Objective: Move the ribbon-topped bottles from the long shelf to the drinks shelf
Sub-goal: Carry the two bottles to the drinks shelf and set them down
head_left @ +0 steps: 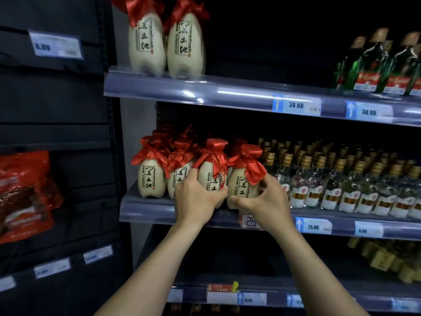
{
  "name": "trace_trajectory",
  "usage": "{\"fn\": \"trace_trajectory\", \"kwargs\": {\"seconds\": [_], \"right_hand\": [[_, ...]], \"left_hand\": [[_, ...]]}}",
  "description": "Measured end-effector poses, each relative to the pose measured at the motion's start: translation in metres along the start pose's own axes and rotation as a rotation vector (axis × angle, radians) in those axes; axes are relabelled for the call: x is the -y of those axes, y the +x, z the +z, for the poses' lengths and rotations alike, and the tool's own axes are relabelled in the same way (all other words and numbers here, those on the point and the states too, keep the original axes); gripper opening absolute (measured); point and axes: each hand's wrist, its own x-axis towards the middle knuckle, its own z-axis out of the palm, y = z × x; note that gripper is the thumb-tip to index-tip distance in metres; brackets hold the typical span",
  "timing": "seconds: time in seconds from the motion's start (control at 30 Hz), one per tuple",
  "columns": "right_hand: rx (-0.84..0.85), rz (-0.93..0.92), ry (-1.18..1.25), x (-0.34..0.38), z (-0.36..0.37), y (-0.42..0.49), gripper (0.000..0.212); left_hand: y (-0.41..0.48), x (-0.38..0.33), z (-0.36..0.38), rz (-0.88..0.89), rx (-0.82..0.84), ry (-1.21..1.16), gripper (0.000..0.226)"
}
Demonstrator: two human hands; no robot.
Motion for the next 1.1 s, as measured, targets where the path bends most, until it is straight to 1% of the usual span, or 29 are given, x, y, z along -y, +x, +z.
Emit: {"fn": "trace_trajectory", "kwargs": {"seconds": [0.17, 0.27, 0.4, 0.6, 0.8, 0.9, 1.0, 1.1], "right_hand": [[0.015, -0.021, -0.004, -0.009, 0.000, 0.014, 0.059], [0.000, -0.040, -0.010, -0.010, -0.002, 0.015, 0.063], [-0.014, -0.036, 0.005, -0.008, 0.000, 0.015, 0.065], [-0.032, -0.062, 0.007, -0.006, 0.003, 0.016, 0.068], [-0.004, -0.090, -0.036, -0.014, 0.009, 0.015, 0.068], [-0.005, -0.098, -0.039, -0.017, 0.011, 0.014, 0.069], [0.010, -0.109, -0.032, -0.018, 0.011, 0.016, 0.080], [0.019, -0.102, -0.013, -0.019, 0.011, 0.017, 0.086]], "left_hand": [[0.006, -0.003, 0.010, -0.005, -0.016, 0.066, 0.057], [0.005, -0.001, 0.017, -0.007, -0.005, 0.073, 0.061], [0.001, 0.003, 0.021, 0.033, -0.061, 0.118, 0.059], [0.006, 0.001, 0.026, 0.069, -0.056, 0.110, 0.057], [0.001, 0.008, 0.032, 0.111, -0.013, 0.108, 0.069], [0.002, 0.008, 0.033, 0.111, -0.017, 0.128, 0.063], [0.006, 0.006, 0.028, 0.096, -0.007, 0.155, 0.055], [0.009, 0.004, 0.025, 0.091, 0.000, 0.189, 0.054]]}}
